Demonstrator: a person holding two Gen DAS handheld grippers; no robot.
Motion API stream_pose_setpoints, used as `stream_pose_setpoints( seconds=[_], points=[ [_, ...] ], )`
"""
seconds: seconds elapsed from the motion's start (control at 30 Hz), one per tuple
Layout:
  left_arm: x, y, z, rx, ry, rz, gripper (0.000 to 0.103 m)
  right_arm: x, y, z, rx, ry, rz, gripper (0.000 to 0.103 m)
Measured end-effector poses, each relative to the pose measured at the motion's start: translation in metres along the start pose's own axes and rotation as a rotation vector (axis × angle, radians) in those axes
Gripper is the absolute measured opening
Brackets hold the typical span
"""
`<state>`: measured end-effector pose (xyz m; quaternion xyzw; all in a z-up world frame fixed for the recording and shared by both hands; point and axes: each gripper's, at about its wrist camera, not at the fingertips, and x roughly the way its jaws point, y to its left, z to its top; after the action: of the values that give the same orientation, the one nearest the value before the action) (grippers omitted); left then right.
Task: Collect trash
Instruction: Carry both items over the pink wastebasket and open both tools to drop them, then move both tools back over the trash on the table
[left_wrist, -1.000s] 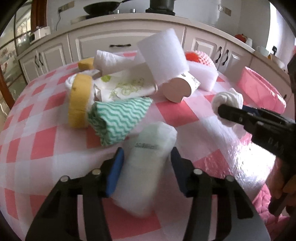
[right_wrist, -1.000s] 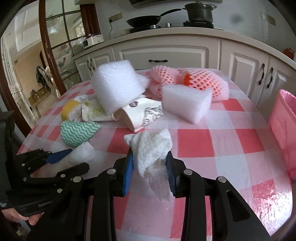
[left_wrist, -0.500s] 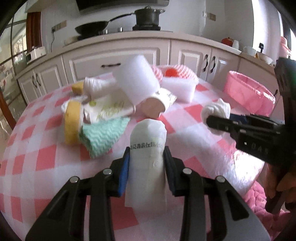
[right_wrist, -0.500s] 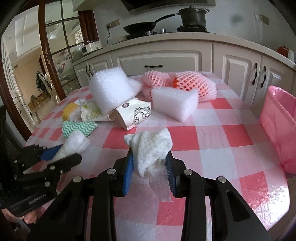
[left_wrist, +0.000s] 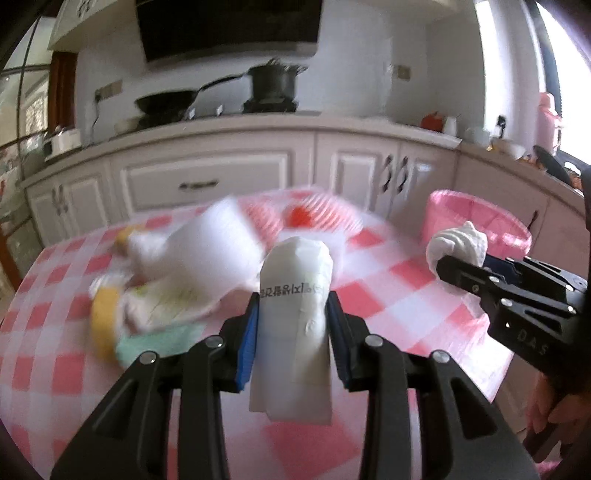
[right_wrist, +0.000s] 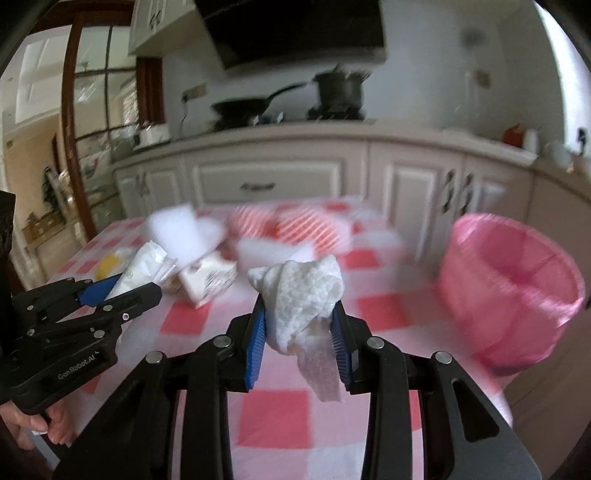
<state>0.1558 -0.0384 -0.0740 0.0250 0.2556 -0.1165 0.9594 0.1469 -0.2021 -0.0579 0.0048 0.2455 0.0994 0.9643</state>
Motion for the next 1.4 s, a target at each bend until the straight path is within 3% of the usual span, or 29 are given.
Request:
stream_pose_setpoints(
  seconds=[0.13, 0.47, 0.6, 0.9, 0.97, 1.03, 1.07, 1.3, 1.4],
  points=[
    [0.017, -0.032, 0.026, 0.054, -0.07, -0.078, 0.035, -0.012, -0.031, 0.012, 0.02, -0.077, -0.102, 0.033],
    [0.073, -0.126, 0.097, 0.132, -0.187, -0.295, 0.035, -0.02, -0.155, 0.035, 0.134, -0.123, -0.351, 0.033],
    [0.106, -0.166, 0.122, 0.114, -0.183, -0.382, 0.037, -0.011, -0.194, 0.036, 0.145, -0.116, -0.383, 0.033],
    [0.168, -0.222, 0.144, 0.121, -0.108, -0.471, 0.038, 0.01, -0.267, 0.037, 0.208, -0.115, -0.38, 0.035],
    [0.181, -0.228, 0.146, 0.117, -0.088, -0.491, 0.05, 0.018, -0.276, 0.035, 0.213, -0.108, -0.352, 0.041],
    [0.188, -0.232, 0.145, 0.118, -0.083, -0.475, 0.064, 0.023, -0.284, 0.032, 0.224, -0.098, -0.333, 0.056],
    [0.191, -0.233, 0.144, 0.114, -0.081, -0.469, 0.071, 0.023, -0.286, 0.031, 0.23, -0.101, -0.326, 0.068],
    [0.19, -0.217, 0.136, 0.107, -0.084, -0.397, 0.074, 0.0, -0.284, 0.023, 0.227, -0.137, -0.354, 0.068],
    [0.175, -0.204, 0.131, 0.109, -0.103, -0.352, 0.083, -0.013, -0.276, 0.021, 0.23, -0.147, -0.355, 0.068]
  ],
)
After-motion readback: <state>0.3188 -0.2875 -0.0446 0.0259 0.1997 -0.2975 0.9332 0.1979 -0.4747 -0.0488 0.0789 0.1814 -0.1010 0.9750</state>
